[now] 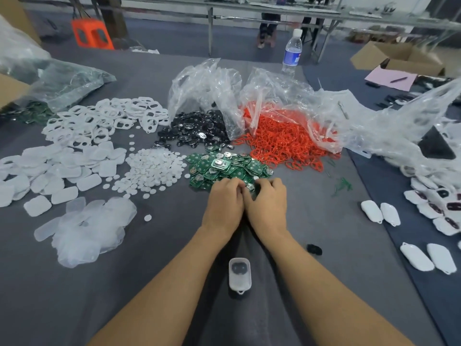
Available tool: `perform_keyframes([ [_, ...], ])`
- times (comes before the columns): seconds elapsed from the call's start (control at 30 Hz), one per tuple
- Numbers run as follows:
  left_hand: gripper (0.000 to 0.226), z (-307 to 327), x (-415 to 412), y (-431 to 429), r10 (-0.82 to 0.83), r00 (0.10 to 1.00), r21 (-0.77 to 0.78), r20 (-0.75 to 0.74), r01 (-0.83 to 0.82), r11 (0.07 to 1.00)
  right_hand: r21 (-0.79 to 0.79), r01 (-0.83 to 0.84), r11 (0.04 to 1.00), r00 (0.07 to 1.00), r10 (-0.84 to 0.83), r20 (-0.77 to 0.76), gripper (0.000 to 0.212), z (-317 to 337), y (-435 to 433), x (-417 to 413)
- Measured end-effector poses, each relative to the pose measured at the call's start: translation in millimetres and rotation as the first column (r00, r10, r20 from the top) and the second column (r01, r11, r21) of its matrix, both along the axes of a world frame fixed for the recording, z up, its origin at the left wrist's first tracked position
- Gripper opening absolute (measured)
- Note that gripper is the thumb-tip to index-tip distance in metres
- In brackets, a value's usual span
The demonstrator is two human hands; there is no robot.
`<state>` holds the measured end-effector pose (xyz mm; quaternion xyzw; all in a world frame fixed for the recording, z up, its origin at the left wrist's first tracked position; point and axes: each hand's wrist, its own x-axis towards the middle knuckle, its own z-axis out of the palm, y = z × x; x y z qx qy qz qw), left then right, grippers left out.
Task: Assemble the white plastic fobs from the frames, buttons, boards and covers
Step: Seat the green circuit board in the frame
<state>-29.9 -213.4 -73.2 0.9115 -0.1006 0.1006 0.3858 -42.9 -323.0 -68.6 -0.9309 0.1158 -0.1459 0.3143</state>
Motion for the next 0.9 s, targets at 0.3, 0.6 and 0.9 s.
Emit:
perform_keyframes([
  [0.3, 0.019, -5, 2, 7, 0.024, 0.997, -0.173, 0.067, -0.012, 0.985, 0.062, -0.047, 0.997, 0.995, 0.041, 0.095, 0.016, -10, -8, -6],
  [0.6, 0.037, 16, -67, 43, -0.179, 0.971, -0.480, -0.160, 0.082, 0.873, 0.333, -0.199, 0.921, 0.977, 0.162, 0.136, 0.017, 13, -18, -79],
  [0.9, 0.099, 2, -159, 73, -0.240, 0.953, -0.004, -0.185, 0.244, 0.970, 0.158, -0.359, 0.920, 0.933, 0.346, 0.102, 0.022, 11, -33, -165],
])
